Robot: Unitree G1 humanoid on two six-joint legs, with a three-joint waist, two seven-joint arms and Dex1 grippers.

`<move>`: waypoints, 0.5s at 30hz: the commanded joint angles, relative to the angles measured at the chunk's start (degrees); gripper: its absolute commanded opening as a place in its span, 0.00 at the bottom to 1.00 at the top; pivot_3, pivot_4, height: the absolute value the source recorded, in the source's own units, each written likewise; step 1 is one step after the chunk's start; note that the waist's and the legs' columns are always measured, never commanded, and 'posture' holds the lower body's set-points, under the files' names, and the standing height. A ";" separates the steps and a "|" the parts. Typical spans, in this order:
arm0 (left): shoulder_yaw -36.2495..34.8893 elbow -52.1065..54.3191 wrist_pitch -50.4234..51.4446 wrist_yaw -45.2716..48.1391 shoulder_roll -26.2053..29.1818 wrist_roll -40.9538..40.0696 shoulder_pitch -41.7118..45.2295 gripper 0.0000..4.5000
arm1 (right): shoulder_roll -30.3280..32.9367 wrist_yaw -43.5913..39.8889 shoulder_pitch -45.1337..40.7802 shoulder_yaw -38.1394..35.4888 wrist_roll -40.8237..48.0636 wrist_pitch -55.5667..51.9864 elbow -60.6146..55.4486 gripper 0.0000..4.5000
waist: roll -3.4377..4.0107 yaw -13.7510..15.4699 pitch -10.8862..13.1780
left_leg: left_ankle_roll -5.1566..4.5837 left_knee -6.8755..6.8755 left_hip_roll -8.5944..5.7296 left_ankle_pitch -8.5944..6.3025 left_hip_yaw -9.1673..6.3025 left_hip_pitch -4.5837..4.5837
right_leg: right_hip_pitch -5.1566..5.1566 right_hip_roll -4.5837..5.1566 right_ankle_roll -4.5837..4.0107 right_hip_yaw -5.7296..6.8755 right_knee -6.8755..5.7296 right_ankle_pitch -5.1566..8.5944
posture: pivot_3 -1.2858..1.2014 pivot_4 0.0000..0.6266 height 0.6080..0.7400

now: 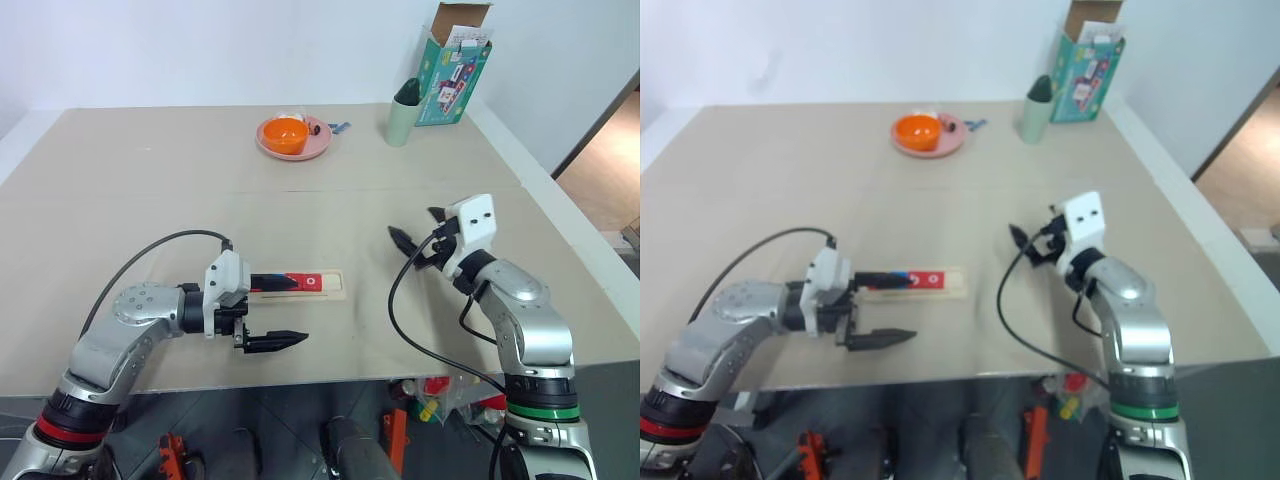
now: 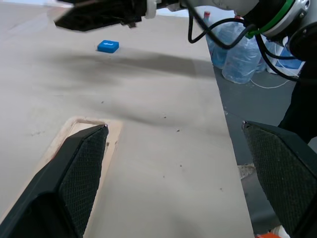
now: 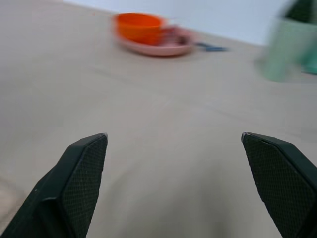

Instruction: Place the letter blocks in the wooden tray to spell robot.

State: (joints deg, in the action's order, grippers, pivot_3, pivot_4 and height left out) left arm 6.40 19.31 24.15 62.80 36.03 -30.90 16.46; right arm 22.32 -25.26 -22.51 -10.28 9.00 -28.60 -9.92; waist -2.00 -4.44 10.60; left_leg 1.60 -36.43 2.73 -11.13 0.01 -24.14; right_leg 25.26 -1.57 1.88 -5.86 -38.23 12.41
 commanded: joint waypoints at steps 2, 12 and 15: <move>-0.19 0.49 -1.81 -0.79 -1.75 0.43 2.06 1.00 | -0.53 8.06 2.41 -3.51 -2.17 -0.30 -2.24 0.99 | 0.00 0.03 0.00 | 0.00 0.00 -0.01 0.00 0.00 0.00 | -0.01 0.01 0.00 -0.01 0.01 0.01 | 0.52 0.24 1.00; 1.14 -2.31 -4.01 -0.96 -4.58 2.37 4.48 1.00 | -2.74 13.83 2.27 -8.23 2.18 -9.05 3.70 0.99 | 0.00 -0.01 -0.01 | -0.01 -0.02 -0.02 0.01 0.04 0.03 | -0.03 -0.02 0.00 -0.10 0.00 -0.01 | 0.52 0.24 1.00; 1.24 -2.46 -4.47 -0.75 -4.26 2.81 4.25 1.00 | -3.42 14.53 1.02 -8.14 3.39 -11.48 5.62 0.99 | 0.02 -0.06 -0.02 | -0.01 -0.01 -0.03 0.01 0.07 0.03 | -0.02 -0.02 0.04 -0.14 0.01 -0.02 | 0.52 0.24 1.00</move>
State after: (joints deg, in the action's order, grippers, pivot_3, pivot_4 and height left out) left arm 8.12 16.29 21.00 61.75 31.55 -28.38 20.41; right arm 18.89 -11.23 -19.73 -17.36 11.18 -39.18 -4.07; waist -1.99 -4.50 10.59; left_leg 1.59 -36.44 2.70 -11.12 0.08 -24.11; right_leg 25.24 -1.59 1.92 -5.99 -38.22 12.38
